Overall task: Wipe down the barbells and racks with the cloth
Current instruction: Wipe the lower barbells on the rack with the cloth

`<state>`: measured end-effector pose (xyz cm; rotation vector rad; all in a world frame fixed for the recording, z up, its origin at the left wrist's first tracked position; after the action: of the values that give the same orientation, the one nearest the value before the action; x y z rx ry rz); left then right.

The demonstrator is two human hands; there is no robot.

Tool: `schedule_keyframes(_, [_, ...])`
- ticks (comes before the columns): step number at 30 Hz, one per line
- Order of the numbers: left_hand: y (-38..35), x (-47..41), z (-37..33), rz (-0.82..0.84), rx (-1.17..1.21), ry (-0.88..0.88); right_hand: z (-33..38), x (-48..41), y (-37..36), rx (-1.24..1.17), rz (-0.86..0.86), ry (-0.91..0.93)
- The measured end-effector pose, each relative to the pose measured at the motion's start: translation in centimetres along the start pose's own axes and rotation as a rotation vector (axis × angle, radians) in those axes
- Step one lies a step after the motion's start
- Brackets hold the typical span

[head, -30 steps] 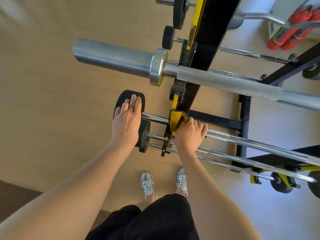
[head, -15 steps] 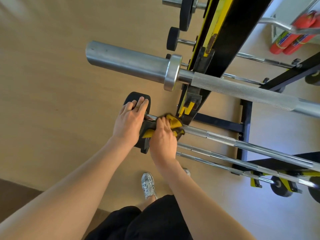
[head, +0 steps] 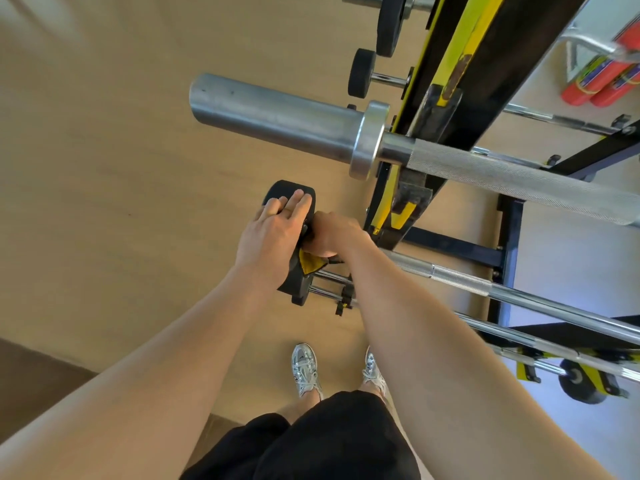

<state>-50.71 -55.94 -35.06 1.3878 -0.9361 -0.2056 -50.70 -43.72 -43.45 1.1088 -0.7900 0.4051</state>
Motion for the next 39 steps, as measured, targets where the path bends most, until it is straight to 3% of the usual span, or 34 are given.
schedule_keyframes(2, [0.2, -0.1, -0.1, -0.010, 0.004, 0.005, 0.5, 0.1, -0.4, -0.031, -0.024, -0.032])
schedule_keyframes(5, [0.1, 0.0, -0.2, -0.007, -0.011, 0.017, 0.9, 2.1, -2.8, 0.128, -0.326, -0.051])
schedule_keyframes(7, [-0.1, -0.1, -0.2, -0.013, -0.020, 0.016, 0.4, 3.4, -5.3, 0.250, -0.425, -0.050])
schedule_keyframes(9, [-0.3, -0.1, -0.2, -0.016, -0.024, 0.020, -0.1, 3.8, -6.7, 0.300, -0.447, -0.102])
schedule_keyframes(13, [-0.6, -0.1, -0.5, -0.023, -0.054, 0.042, -0.8, 5.8, -6.5, 0.161, -0.431, -0.155])
schedule_keyframes(19, [-0.1, -0.1, -2.3, -0.001, -0.215, 0.129, -6.2, 10.0, -6.4, -0.115, -0.427, 0.168])
schedule_keyframes(22, [-0.4, -0.1, -3.9, 0.072, -0.405, 0.199, -9.0, 11.2, -7.7, -0.047, -0.470, 0.202])
schedule_keyframes(24, [-1.2, -0.1, -5.1, 0.085, -0.498, 0.185, -11.3, 12.3, -8.6, -0.021, -0.564, 0.109])
schedule_keyframes(26, [-2.2, -0.4, -6.4, 0.102, -0.520, 0.093, -14.9, 13.9, -9.1, -0.083, -0.644, -0.178])
schedule_keyframes(29, [-3.6, -0.8, -8.4, 0.117, -0.391, -0.070, -18.6, 15.5, -9.7, -0.192, -0.593, -0.575])
schedule_keyframes(31, [-4.1, -1.0, -9.8, 0.113, -0.284, -0.139, -17.6, 14.9, -9.3, -0.285, -0.582, -0.667])
schedule_keyframes(36, [-5.0, -1.1, -12.0, 0.187, -0.156, -0.052, -10.0, 10.7, -8.7, -0.106, -0.558, -0.198])
schedule_keyframes(39, [-4.4, -1.7, -12.5, 0.238, -0.154, -0.006, -14.8, 12.1, -7.9, -0.051, -0.518, -0.150])
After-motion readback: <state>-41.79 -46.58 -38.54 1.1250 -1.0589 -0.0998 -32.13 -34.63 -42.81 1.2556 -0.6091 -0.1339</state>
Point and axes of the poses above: each hand's wrist, its own x-axis away from the middle knuckle, its own y-axis out of the back of the hand, z = x × y, the point moved 4 cm from there along -x, towards the middle knuckle, and after that the axes turned 12 degrees about z, right-handed, at the moved point
